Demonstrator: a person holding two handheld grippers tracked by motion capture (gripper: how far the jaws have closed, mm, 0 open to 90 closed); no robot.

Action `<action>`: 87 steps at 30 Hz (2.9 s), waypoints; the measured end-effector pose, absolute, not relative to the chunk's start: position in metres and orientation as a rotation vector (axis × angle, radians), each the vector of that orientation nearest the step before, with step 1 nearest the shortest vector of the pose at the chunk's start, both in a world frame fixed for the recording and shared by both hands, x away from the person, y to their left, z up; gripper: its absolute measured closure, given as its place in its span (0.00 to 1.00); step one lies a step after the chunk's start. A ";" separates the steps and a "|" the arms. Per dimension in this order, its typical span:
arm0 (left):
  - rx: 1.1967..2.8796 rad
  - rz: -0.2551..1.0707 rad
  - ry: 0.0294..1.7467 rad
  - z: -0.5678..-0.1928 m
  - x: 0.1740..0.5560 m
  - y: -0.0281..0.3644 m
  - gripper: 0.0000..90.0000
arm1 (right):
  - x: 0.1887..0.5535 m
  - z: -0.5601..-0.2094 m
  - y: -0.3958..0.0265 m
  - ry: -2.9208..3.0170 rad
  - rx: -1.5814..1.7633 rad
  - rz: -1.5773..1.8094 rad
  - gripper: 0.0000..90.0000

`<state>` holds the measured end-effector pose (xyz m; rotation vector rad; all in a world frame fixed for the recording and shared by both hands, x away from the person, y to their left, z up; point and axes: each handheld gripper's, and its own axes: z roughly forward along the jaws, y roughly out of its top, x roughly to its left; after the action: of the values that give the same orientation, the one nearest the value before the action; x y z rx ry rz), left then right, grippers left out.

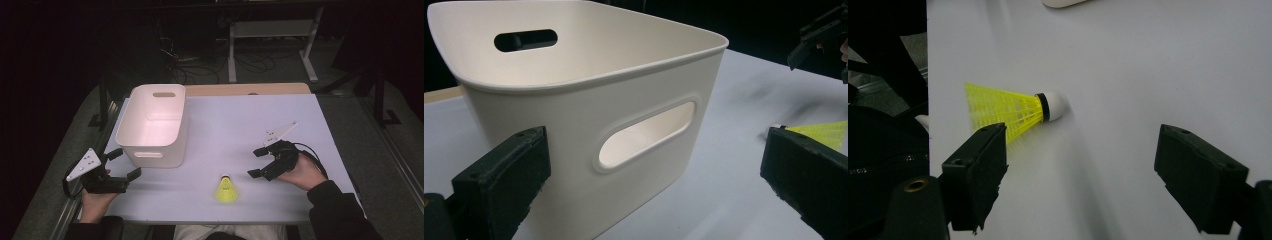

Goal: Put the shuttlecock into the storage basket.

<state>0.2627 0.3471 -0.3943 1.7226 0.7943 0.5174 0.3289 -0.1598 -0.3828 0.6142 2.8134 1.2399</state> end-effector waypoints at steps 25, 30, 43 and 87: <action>1.725 0.515 0.792 -0.395 0.263 0.347 0.00 | 0.324 -0.395 -0.143 2.937 0.503 1.228 0.44; 1.725 0.516 0.793 -0.395 0.263 0.347 0.00 | 0.324 -0.398 -0.140 2.957 0.481 1.224 0.48; 1.724 0.518 0.793 -0.395 0.262 0.347 0.00 | 0.322 -0.406 -0.132 3.019 0.447 1.194 0.63; 1.729 0.518 0.795 -0.395 0.263 0.347 0.00 | 0.318 -0.423 -0.121 3.157 0.359 1.053 0.99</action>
<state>0.2626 0.3466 -0.3947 1.7292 0.7948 0.5176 0.3179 -0.1214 -0.4228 0.3595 3.1574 1.0529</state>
